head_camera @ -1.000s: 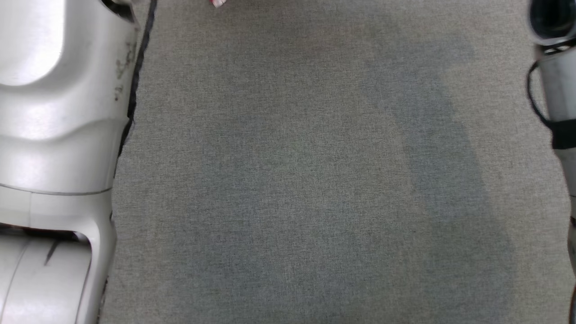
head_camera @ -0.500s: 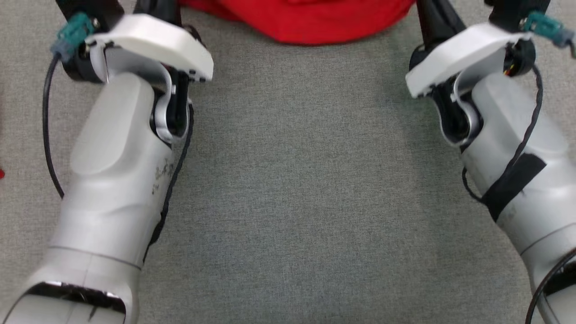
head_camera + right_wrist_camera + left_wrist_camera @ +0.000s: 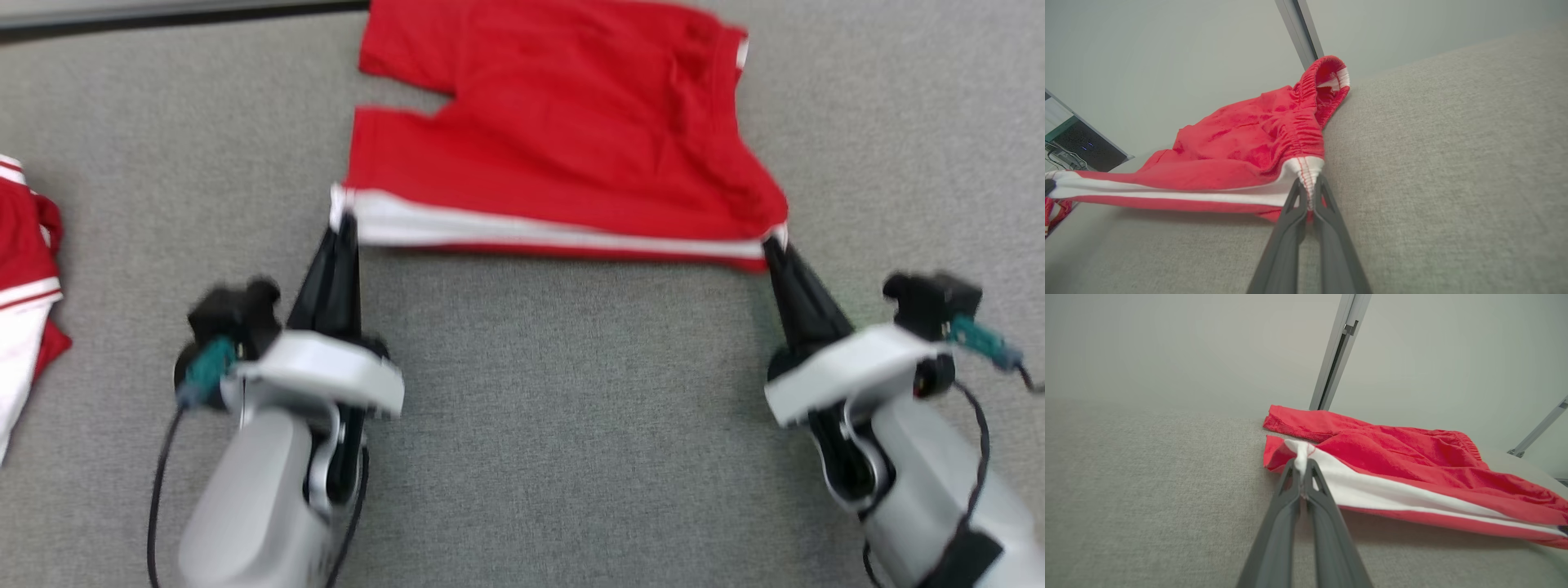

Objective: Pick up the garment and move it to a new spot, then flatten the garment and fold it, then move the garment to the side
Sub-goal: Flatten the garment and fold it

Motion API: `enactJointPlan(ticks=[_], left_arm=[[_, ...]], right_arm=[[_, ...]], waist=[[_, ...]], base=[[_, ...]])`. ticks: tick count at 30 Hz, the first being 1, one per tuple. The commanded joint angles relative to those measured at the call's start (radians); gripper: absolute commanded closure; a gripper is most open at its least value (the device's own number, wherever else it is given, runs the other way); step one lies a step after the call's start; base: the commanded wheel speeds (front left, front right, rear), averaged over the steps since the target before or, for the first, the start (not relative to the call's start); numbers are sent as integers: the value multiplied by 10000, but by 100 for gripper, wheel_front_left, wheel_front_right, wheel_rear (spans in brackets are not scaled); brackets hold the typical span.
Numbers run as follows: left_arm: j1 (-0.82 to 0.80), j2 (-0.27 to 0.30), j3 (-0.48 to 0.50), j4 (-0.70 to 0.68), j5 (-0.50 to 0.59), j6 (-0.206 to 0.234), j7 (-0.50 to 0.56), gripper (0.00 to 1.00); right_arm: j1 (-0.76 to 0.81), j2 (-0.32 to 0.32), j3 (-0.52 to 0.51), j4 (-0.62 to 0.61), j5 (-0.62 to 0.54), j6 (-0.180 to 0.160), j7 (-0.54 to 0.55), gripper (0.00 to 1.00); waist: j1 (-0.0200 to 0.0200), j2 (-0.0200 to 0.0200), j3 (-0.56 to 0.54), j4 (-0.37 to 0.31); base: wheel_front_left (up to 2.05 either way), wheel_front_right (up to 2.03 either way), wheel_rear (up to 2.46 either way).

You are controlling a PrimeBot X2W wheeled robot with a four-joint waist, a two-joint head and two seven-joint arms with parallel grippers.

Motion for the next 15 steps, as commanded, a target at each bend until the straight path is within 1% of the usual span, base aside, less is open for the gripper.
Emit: enactJointPlan(ticks=[1, 6, 10, 15], left_arm=[[670, 54, 171, -417, 223, -26, -1, 100], [2643, 58, 542, -1586, 613, -105, -2, 100], [4040, 67, 628, -2306, 775, -7, -9, 100], [5474, 89, 438, -3044, 821, 176, 109, 100]], right_arm=[[661, -127, -176, -306, -129, 1, -48, 100], [2452, -304, -771, -1292, -456, -2, -49, 100], [3875, -312, -1351, -1990, -810, -12, -51, 100], [5529, -106, -1859, -2833, -1201, -12, 86, 100]], waist=[[0, 0, -570, 43], [0, 0, -1261, 63], [0, 0, -1771, 48], [0, 0, -2253, 21]], base=[[0, 0, 0], [0, 0, 0], [0, 0, 0], [0, 0, 0]])
